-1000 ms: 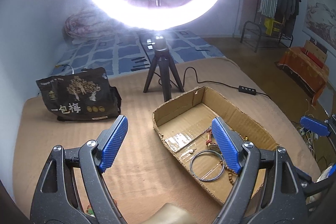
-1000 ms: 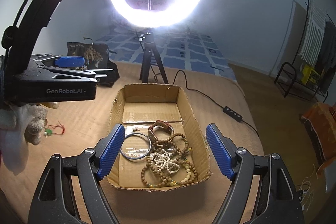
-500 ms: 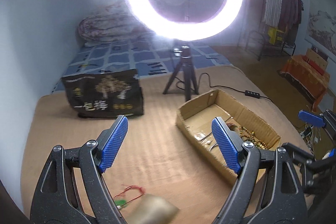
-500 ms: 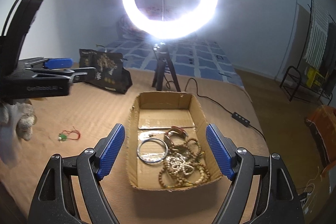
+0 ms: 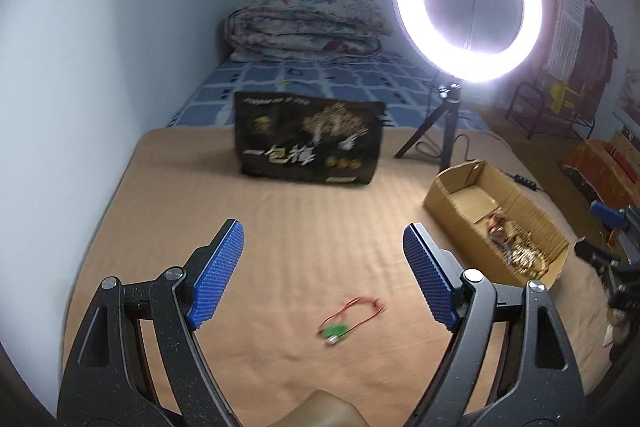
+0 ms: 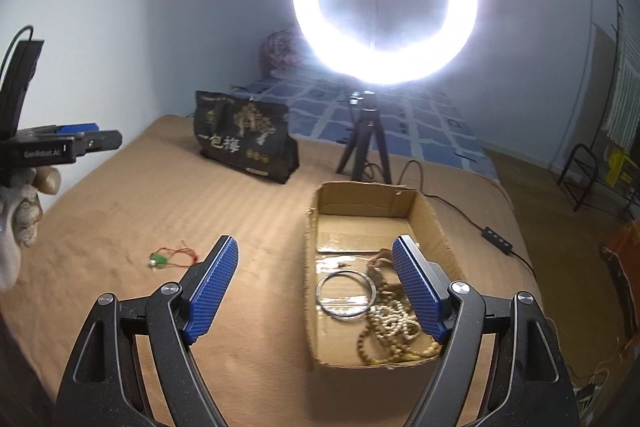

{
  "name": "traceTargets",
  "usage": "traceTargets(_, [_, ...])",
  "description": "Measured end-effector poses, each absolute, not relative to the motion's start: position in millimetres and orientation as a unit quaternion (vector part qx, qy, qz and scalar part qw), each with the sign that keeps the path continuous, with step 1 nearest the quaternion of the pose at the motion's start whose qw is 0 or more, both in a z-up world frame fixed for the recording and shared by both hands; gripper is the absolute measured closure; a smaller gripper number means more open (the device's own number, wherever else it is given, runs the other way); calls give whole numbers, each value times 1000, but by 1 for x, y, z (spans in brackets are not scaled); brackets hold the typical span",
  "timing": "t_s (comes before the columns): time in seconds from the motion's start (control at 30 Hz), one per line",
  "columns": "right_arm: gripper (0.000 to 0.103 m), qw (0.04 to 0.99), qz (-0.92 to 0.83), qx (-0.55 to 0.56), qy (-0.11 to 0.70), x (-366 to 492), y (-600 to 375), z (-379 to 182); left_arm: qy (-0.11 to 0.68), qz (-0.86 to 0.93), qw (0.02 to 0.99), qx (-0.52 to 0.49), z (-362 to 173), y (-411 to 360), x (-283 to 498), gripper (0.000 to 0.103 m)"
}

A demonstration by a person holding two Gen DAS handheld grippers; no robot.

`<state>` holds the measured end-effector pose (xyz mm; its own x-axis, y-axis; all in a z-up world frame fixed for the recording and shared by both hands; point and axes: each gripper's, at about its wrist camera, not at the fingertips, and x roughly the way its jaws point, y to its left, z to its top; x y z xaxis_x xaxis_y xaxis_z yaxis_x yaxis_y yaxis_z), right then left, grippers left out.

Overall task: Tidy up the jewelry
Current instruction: 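Move both tools back to the green jade pendant and second pearl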

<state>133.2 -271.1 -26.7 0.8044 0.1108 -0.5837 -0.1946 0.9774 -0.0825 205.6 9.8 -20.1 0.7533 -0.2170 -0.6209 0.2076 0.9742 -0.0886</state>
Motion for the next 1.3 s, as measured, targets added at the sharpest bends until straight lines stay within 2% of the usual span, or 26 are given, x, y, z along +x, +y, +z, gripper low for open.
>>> traceTargets(0.43, [24, 930, 141, -37, 337, 139, -228, -38, 345, -98, 933, -30, -53, 63, 165, 19])
traceTargets(0.63, [24, 915, 183, -29, 359, 145, -204, -52, 356, -96, 929, -32, -68, 79, 163, 28])
traceTargets(0.73, [33, 909, 189, -34, 370, 150, -193, -60, 366, -99, 925, -34, -77, 83, 168, 36])
traceTargets(0.8, [39, 903, 194, -29, 383, 157, -189, -68, 375, -109, 920, -34, -85, 81, 172, 50])
traceTargets(0.87, [50, 899, 196, -24, 392, 164, -187, -75, 381, -121, 916, -31, -93, 76, 176, 57])
traceTargets(0.93, [55, 894, 200, -18, 402, 170, -186, -82, 390, -145, 909, -28, -103, 67, 181, 66])
traceTargets(1.07, [62, 885, 206, -8, 417, 180, -187, -97, 408, -183, 894, -16, -124, 46, 188, 68])
traceTargets(1.3, [62, 877, 209, 0, 433, 192, -191, -120, 424, -235, 874, 12, -150, 11, 193, 69])
